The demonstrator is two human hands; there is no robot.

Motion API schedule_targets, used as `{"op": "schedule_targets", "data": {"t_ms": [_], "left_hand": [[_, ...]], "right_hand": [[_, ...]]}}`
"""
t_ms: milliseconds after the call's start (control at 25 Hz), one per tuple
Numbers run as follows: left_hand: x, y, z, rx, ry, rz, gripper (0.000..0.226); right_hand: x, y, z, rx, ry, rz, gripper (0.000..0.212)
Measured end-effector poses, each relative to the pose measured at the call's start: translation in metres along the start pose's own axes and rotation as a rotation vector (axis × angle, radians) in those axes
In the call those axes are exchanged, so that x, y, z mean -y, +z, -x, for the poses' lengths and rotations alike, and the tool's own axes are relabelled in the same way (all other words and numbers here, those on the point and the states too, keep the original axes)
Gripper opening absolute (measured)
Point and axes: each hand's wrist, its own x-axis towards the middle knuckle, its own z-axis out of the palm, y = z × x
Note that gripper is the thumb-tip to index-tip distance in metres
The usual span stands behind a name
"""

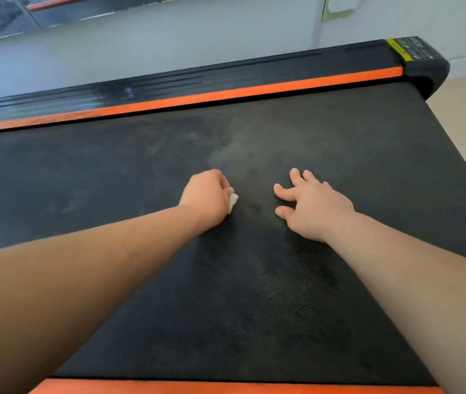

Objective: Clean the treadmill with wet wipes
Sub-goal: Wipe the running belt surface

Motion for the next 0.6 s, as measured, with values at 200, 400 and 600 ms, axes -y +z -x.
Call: {"op": "schedule_targets", "data": {"t_ms": [200,400,600], "left_hand": [[-0.011,-0.001,-0.011,0.011,0.1,-0.012,0.012],[-0.012,-0.01,-0.011,0.119,0.123,-0.046,0.018],[-0.007,-0.011,-0.012,0.115,0.144,0.015,0.004]], "right_hand": [[0.0,-0.004,0.0,-0.003,-0.035,0.033,0.055],[0.002,-0.007,0.004,0.027,-0.024,0.014,0.055],[0.004,-0.01,0.004,0.028,-0.002,-0.022,0.055]]}}
